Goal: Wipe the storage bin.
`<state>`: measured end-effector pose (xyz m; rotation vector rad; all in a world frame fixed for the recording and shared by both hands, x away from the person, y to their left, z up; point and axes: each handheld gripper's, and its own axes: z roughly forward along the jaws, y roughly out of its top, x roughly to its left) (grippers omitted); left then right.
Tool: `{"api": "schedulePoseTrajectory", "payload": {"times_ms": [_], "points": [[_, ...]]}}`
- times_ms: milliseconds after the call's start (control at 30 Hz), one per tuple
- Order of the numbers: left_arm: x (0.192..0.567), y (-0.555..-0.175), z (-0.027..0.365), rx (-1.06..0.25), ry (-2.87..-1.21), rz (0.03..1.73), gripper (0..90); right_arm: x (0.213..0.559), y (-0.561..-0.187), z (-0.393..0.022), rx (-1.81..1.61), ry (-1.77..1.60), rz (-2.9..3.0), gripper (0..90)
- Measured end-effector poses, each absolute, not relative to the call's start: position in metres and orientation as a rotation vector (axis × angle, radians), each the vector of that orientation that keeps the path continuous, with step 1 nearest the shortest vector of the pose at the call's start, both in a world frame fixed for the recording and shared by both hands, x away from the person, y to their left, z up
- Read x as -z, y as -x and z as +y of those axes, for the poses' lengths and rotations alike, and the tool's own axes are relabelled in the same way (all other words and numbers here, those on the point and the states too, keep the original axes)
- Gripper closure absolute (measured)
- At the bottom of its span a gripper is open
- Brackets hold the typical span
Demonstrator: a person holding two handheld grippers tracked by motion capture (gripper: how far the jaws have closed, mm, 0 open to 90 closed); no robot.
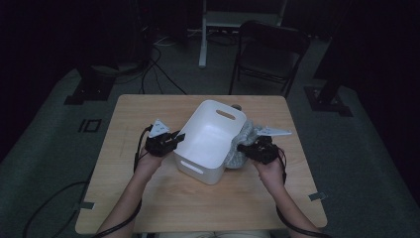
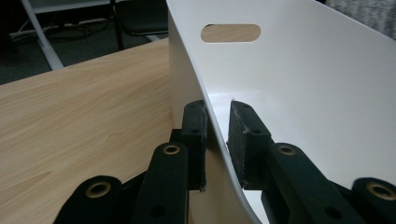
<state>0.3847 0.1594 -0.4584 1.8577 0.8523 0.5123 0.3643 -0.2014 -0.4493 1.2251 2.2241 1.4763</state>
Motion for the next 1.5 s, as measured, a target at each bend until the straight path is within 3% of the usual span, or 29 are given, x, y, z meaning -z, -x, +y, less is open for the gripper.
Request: {"api": "schedulePoseTrajectory", "payload": {"times_ms": [900, 1067, 1400, 1500], "points": [[0.458, -0.385, 0.158, -0.507, -1.851, 0.869, 76.7, 0.535, -0.385, -0.191, -1.230, -1.456, 2.361, 74.5], [0.458, -0.386, 0.159, -0.505, -1.856, 0.867, 76.5, 0.523, -0.384, -0.195, -1.255, -1.407, 2.357, 74.5], [0.458, -0.386, 0.158, -0.492, -1.870, 0.845, 76.0, 0.453, -0.389, -0.220, -1.465, -1.330, 2.113, 74.4], [0.458, -0.385, 0.157, -0.488, -1.876, 0.841, 76.0, 0.452, -0.398, -0.223, -1.459, -1.376, 2.092, 74.4]]}}
